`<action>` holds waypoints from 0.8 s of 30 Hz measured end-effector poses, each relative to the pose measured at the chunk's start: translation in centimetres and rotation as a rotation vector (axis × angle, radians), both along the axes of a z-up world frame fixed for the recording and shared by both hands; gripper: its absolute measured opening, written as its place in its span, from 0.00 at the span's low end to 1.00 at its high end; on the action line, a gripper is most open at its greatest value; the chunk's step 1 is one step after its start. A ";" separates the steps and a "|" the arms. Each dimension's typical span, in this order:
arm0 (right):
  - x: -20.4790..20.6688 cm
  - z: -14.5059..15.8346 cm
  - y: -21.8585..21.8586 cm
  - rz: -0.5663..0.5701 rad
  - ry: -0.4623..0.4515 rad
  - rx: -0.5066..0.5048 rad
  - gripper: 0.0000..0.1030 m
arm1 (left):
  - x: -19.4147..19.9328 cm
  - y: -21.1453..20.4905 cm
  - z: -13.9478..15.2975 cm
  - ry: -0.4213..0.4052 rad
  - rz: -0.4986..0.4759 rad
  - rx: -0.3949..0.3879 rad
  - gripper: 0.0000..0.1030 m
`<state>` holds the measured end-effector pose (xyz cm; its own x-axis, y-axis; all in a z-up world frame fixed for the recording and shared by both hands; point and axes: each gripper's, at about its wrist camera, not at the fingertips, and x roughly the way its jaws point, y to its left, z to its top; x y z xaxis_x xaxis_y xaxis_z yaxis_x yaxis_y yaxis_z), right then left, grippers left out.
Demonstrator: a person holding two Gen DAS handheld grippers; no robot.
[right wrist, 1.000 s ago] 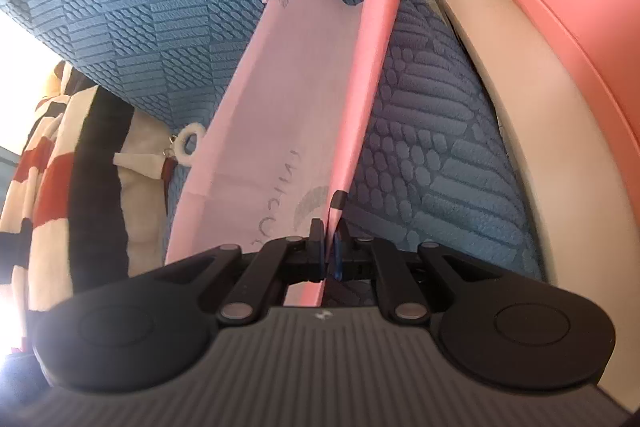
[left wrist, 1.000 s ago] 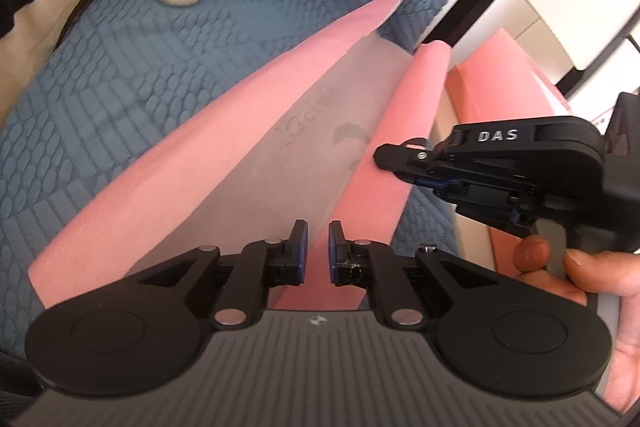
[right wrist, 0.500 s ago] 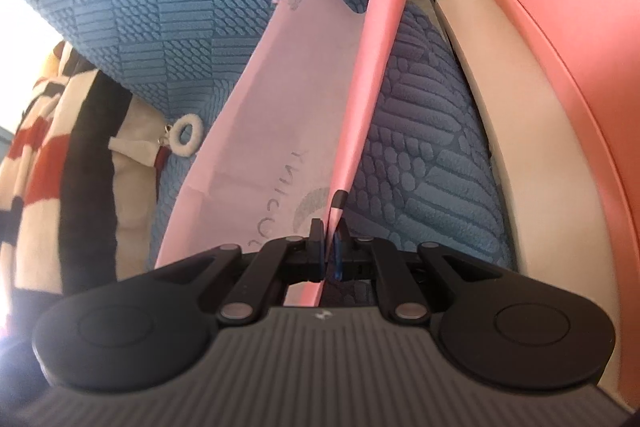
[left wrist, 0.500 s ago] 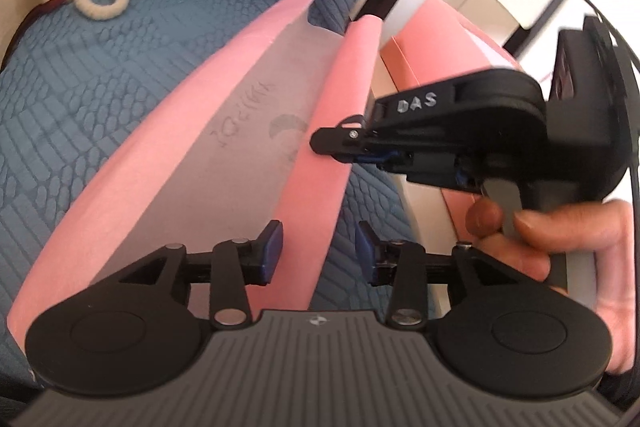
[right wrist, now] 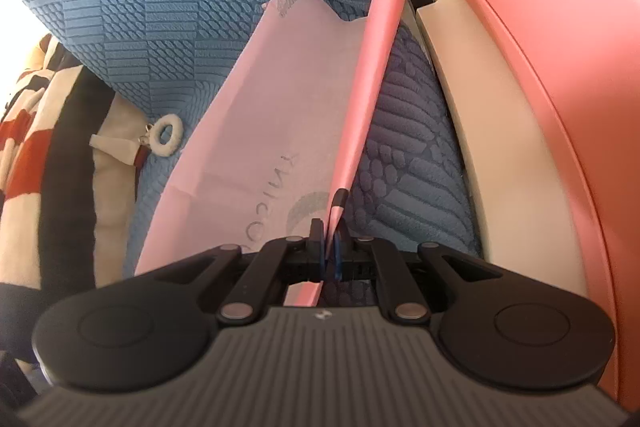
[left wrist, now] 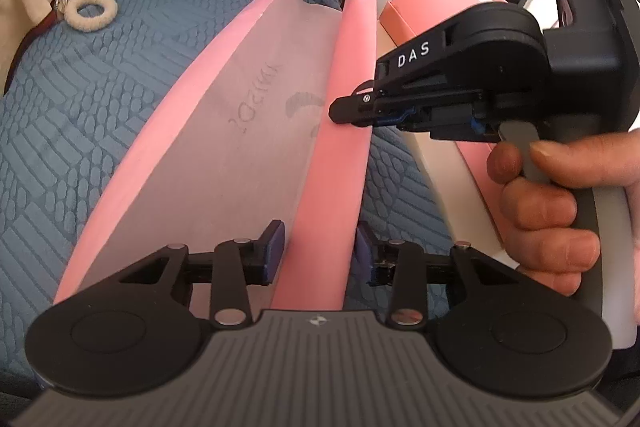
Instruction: Organize objects
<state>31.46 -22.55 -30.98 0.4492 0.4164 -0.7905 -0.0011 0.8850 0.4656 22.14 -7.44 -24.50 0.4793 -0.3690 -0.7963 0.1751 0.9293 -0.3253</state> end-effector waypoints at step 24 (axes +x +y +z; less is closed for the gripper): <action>-0.9 1.5 1.3 0.043 -0.133 0.003 0.28 | 0.4 6.3 -1.1 0.132 0.278 -0.297 0.07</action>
<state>30.56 -21.27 -29.48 0.5318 0.4395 -0.7239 -0.1008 0.8816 0.4611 22.57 -1.16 -25.60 0.4939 -0.4628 -0.7361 -0.1297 0.7979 -0.5887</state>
